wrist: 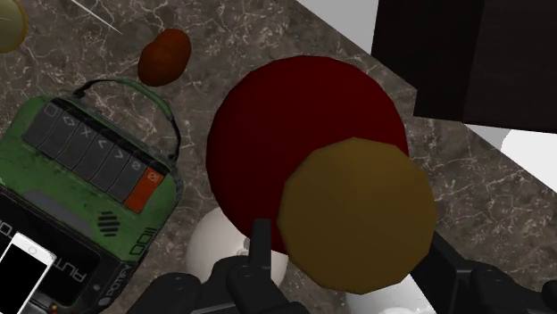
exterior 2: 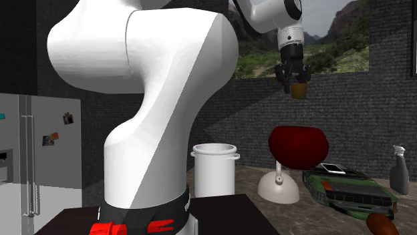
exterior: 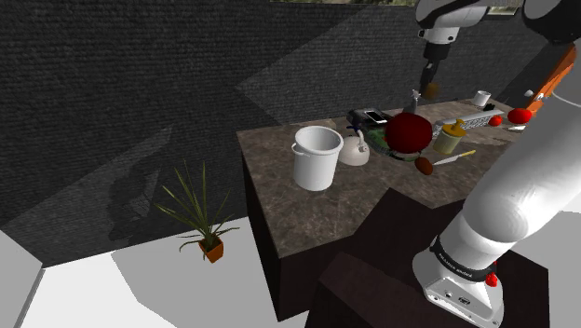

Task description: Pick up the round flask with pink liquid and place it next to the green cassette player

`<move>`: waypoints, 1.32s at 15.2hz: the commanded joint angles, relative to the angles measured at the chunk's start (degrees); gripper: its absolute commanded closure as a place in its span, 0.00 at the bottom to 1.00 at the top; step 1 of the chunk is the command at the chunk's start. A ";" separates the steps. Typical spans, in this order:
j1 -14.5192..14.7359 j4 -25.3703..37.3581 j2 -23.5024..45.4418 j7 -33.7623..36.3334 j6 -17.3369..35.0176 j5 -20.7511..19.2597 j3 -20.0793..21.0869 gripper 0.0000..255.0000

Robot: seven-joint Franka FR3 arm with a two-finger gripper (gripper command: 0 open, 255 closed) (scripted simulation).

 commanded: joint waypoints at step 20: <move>-14.75 12.18 25.23 -19.40 8.99 17.11 -0.64 1.00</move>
